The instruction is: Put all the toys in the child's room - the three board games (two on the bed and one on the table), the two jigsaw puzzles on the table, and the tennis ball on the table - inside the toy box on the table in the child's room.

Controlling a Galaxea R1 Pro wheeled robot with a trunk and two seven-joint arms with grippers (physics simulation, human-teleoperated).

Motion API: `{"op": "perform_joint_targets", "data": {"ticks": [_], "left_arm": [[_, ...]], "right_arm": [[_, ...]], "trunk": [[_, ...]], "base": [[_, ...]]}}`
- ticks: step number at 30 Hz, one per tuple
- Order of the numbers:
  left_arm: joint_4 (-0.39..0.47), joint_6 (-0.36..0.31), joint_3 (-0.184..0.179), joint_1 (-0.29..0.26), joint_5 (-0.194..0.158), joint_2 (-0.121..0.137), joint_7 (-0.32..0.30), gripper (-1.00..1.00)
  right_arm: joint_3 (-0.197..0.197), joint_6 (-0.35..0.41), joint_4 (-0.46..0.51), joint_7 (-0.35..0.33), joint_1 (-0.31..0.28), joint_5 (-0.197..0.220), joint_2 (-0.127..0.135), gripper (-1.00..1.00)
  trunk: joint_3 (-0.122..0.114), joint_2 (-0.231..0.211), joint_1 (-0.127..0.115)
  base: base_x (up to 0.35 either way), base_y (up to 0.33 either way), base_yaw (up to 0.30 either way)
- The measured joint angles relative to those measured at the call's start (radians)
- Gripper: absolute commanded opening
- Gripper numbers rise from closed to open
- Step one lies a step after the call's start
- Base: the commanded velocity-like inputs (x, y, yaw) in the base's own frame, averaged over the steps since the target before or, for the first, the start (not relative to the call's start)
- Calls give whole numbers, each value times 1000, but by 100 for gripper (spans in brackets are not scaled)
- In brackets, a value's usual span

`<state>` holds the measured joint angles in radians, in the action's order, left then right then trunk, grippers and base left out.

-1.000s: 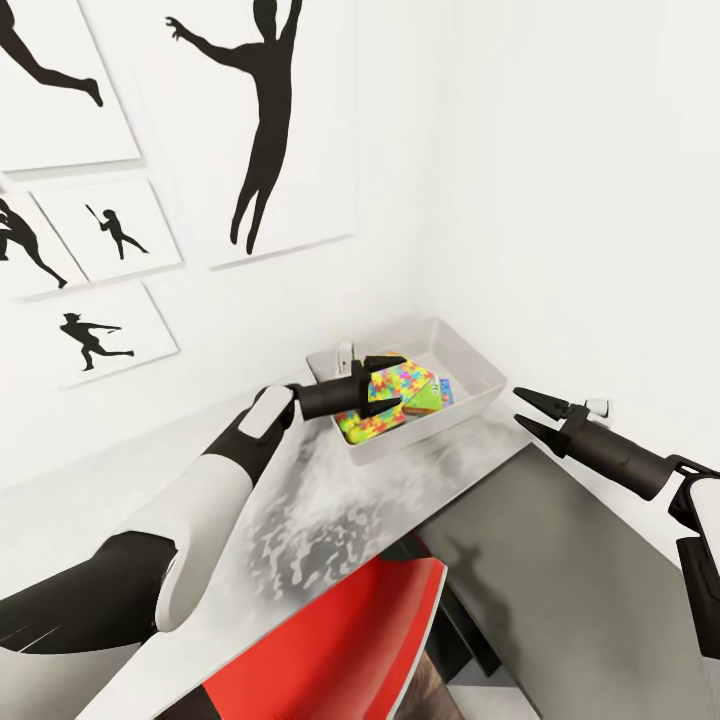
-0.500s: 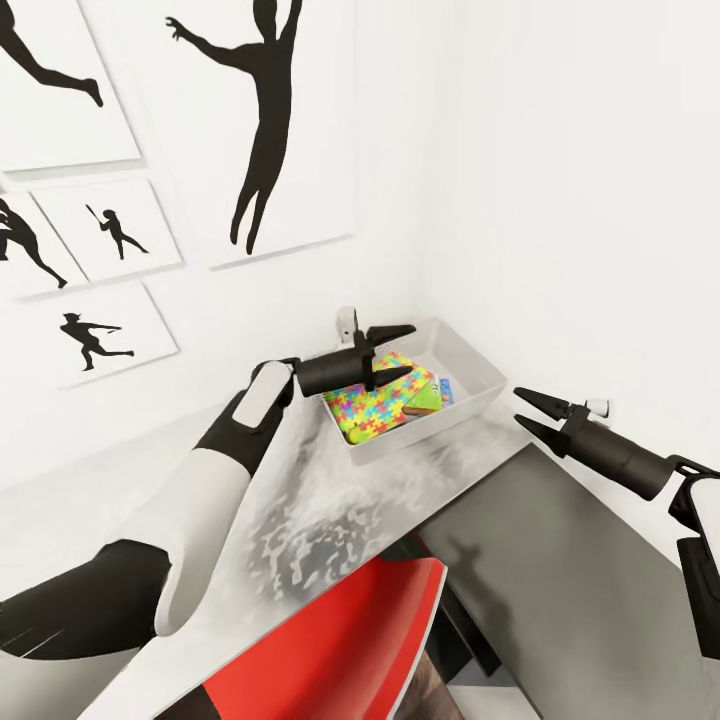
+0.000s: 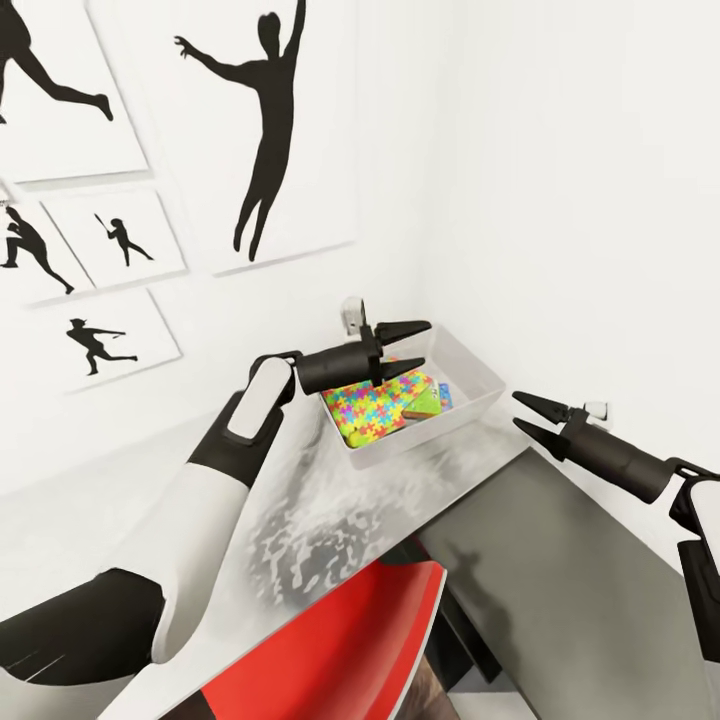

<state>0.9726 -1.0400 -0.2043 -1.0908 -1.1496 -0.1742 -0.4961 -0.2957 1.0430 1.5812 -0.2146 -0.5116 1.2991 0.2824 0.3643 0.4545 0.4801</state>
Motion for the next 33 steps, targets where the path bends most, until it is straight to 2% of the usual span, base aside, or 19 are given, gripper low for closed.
{"op": "perform_joint_targets", "data": {"ticks": [1, 3, 5, 8, 9, 13, 14, 15, 18, 22, 23, 27, 33], "left_arm": [[12, 0, -1, 7, 0, 0, 0, 100], [40, 0, -3, 20, 0, 19, 0, 100], [72, 0, -10, 35, 0, 48, 0, 100], [123, 0, -22, 58, -1, 104, 0, 100], [155, -1, -29, 74, 0, 148, 0, 100], [208, -3, -38, 108, -2, 251, 0, 100], [222, -3, -40, 125, -1, 301, 0, 100], [227, -3, -40, 133, -4, 329, -1, 100], [235, -3, -41, 149, -5, 396, -1, 100], [239, -2, -41, 161, -7, 467, 0, 100], [239, -2, -42, 165, -6, 498, 0, 100], [239, -3, -42, 178, -7, 557, 0, 100], [238, -2, -40, 214, -7, 605, 0, 100]], "right_arm": [[0, 0, 0, -1, 2, 0, 0, 100], [0, 0, 0, -2, 6, 0, 1, 100], [0, 0, 0, -4, 10, -1, 1, 100], [-1, 0, 0, -6, 15, -1, 4, 100], [0, 0, 0, -7, 16, -1, 7, 100], [-1, 0, 0, -9, 17, -1, 13, 100], [-1, 0, 0, -9, 18, -1, 15, 100], [-1, 0, 0, -9, 18, -1, 16, 100], [0, 0, 0, -10, 18, -1, 17, 100], [0, 0, 0, -10, 19, -1, 18, 100], [1, 0, 0, -10, 20, -1, 18, 100], [1, 0, 0, -10, 20, -1, 17, 100], [4, 0, 0, -10, 21, -3, 16, 100]], "trunk": [[-2, 0, 0], [-5, 0, 0], [-8, 0, 0], [-13, 0, 0], [-14, 0, 0], [-21, 0, 0], [-22, 0, 0], [-24, 0, 0], [-29, 0, 0], [-35, 0, 0], [-37, 0, 0], [-43, 0, 0], [-53, 0, 0]], "base": [[0, 0, 0], [0, 0, 0], [0, 0, 0], [0, 0, 0], [0, 0, 0], [0, 0, 0], [0, 0, 0], [0, 0, 0], [0, 0, 0], [0, 0, 0], [0, 0, 0], [0, 0, 0], [0, 0, 0]]}}
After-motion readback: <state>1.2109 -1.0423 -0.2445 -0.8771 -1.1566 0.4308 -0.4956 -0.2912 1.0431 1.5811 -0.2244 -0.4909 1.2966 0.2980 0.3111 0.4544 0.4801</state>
